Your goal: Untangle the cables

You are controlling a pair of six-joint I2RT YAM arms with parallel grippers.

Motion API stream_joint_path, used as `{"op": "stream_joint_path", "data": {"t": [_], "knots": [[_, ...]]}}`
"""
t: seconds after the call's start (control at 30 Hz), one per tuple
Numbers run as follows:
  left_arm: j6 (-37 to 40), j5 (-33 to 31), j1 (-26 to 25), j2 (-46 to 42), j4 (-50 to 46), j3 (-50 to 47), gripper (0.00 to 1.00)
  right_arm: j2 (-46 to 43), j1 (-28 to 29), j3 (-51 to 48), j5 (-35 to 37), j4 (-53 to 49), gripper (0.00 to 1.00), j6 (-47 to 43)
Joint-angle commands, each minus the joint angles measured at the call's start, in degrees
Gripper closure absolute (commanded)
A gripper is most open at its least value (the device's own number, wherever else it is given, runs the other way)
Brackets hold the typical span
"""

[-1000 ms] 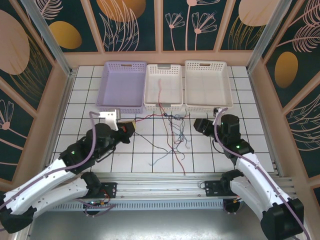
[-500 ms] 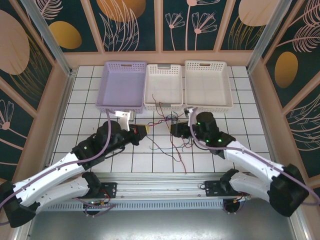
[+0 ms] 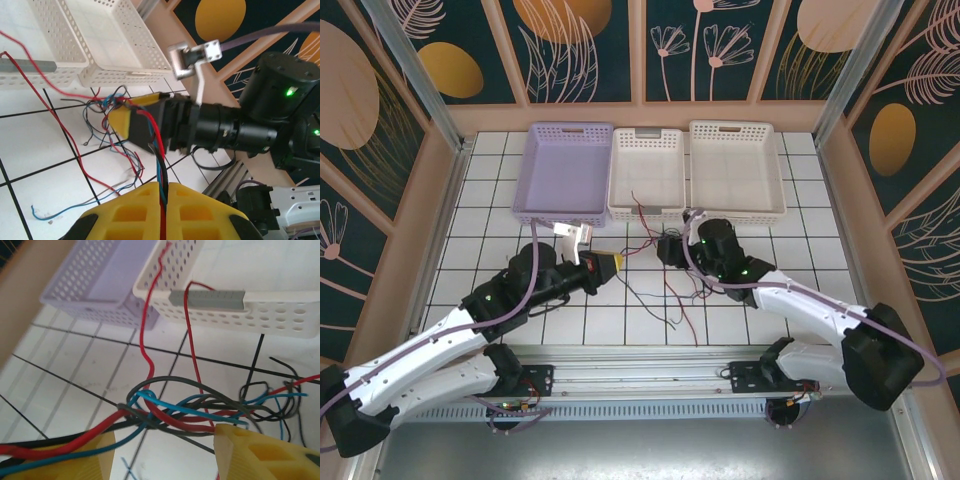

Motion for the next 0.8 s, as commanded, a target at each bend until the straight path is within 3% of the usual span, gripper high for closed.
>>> {"op": "stream_joint_path", "data": {"t": [0.0,0.23,0.77], "knots": [[1.51,1.76,0.3,-0.26,-0.94,-1.01,1.0,-3.9,-3.47,-1.32,-4.48,2.0,0.46,8.23],[1.81,3.12,0.28,0.94,0.16,-1.35,1.0,-3.0,-9.49,-1.31,-10.75,-1.82,0.51,18.93],[2.02,5.05,0.14,2.67,1.96,-3.25,1.0,0.82,-8.99,-4.31,-18.25,3.61,0.52,26.46]]}}
